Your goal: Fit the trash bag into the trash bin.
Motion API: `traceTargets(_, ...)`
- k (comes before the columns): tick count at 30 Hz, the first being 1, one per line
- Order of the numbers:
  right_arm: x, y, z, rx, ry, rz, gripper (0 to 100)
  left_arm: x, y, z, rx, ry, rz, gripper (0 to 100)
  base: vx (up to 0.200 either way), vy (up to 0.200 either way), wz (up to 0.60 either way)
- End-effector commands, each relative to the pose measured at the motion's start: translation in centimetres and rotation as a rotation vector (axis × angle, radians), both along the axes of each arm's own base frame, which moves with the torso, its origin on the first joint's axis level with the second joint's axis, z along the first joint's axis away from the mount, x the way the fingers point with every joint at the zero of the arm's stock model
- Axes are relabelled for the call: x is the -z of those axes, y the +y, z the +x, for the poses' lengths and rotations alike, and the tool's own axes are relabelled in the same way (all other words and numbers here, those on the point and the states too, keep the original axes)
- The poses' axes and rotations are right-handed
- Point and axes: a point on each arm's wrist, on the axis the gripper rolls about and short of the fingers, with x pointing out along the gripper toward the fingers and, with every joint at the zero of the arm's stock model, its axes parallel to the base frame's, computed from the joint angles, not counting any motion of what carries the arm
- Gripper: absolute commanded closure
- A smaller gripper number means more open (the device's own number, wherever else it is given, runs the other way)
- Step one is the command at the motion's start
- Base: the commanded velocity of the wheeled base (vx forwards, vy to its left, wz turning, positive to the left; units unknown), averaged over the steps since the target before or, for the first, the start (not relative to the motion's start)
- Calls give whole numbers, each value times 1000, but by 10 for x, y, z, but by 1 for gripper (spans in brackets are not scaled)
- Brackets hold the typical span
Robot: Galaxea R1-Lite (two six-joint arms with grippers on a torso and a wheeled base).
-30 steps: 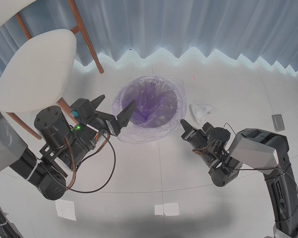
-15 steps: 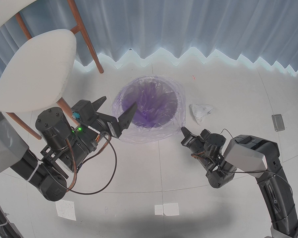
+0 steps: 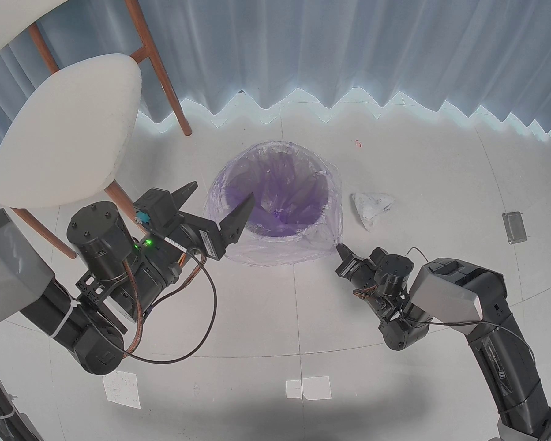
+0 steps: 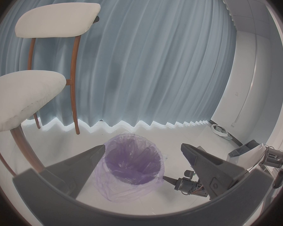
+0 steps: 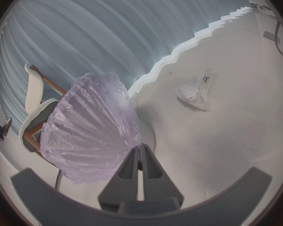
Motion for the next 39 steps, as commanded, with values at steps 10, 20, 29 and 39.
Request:
traceTargets(10, 2, -4, 1, 5, -67, 58, 0, 4, -2, 1, 5, 10, 3, 0, 0, 0, 0)
traceTargets(20, -48, -15, -31, -23, 28, 244, 0, -16, 4, 19, -30, -29, -119, 0, 0, 0, 0)
traceTargets(29, -72, -18, -74, -242, 175, 319, 0, 16, 28, -3, -51, 108, -31, 0, 44, 0, 0)
traceTargets(39, -46, -13, -71, -246, 206, 260, 0, 13, 33, -5, 5, 96, -19, 0, 80, 0, 0)
